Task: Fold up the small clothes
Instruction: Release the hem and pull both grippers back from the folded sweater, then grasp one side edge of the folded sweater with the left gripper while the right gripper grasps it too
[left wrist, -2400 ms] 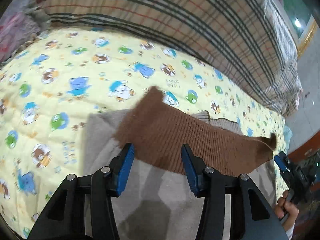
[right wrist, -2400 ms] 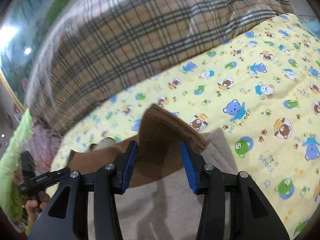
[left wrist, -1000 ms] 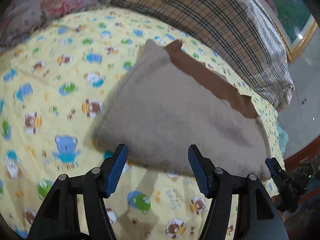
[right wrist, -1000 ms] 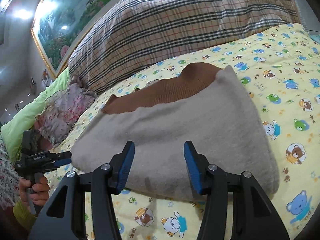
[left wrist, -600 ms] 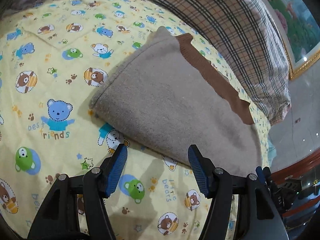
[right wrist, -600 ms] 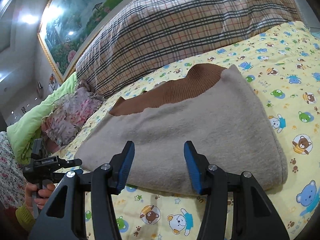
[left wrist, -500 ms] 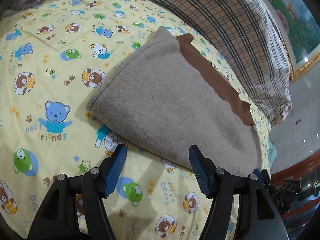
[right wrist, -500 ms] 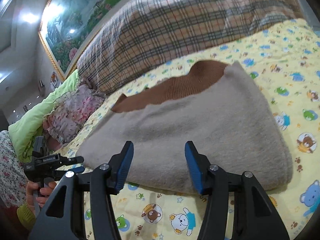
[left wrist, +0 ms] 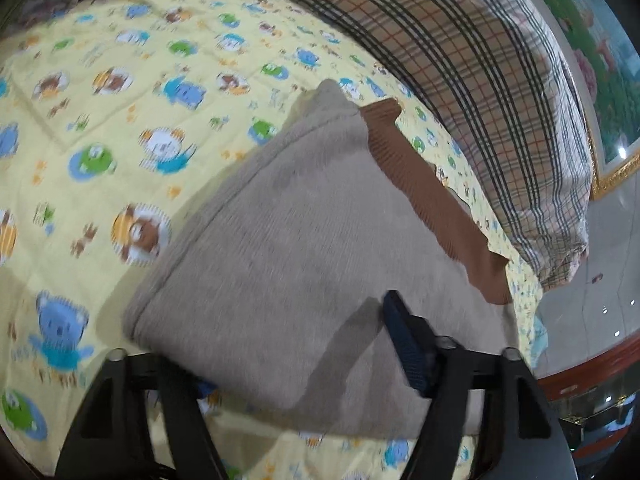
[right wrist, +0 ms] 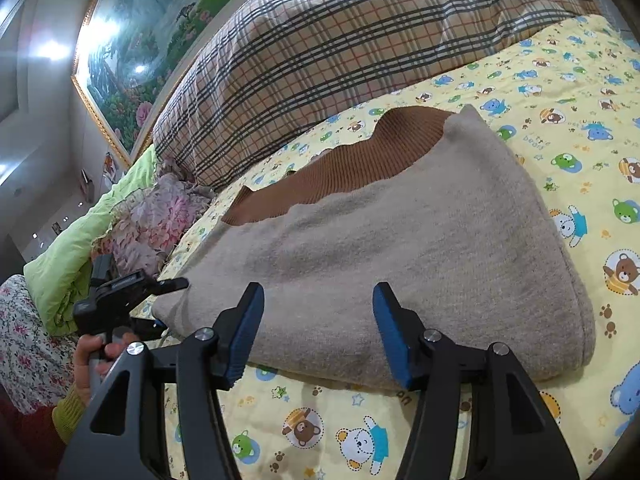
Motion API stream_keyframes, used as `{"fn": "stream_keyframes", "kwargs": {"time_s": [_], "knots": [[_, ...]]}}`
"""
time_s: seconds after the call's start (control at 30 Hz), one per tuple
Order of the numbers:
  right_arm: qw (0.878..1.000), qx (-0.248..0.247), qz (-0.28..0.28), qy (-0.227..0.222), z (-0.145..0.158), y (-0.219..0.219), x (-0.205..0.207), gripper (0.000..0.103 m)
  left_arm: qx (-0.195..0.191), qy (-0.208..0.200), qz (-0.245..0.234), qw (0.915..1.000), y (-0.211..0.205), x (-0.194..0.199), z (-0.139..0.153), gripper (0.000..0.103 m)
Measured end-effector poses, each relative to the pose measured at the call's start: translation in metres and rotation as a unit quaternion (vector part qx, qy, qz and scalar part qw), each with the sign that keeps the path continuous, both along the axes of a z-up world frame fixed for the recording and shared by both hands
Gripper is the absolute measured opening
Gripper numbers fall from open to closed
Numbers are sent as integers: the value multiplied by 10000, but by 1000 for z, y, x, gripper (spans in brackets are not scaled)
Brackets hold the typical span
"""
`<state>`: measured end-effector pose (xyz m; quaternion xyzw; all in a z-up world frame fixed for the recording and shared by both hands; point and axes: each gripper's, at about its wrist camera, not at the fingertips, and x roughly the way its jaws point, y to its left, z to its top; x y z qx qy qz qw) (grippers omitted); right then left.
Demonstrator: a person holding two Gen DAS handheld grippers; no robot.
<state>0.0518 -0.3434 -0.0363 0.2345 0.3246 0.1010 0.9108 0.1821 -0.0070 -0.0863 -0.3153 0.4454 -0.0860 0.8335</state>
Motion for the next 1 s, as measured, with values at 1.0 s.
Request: {"fn": "stream_keyframes", "kwargs": {"time_s": [1.0], "knots": [[9894,1365,275,420,22,-41,66,81,604,-1061,-2896,9493,-184,-18,46,7]]}}
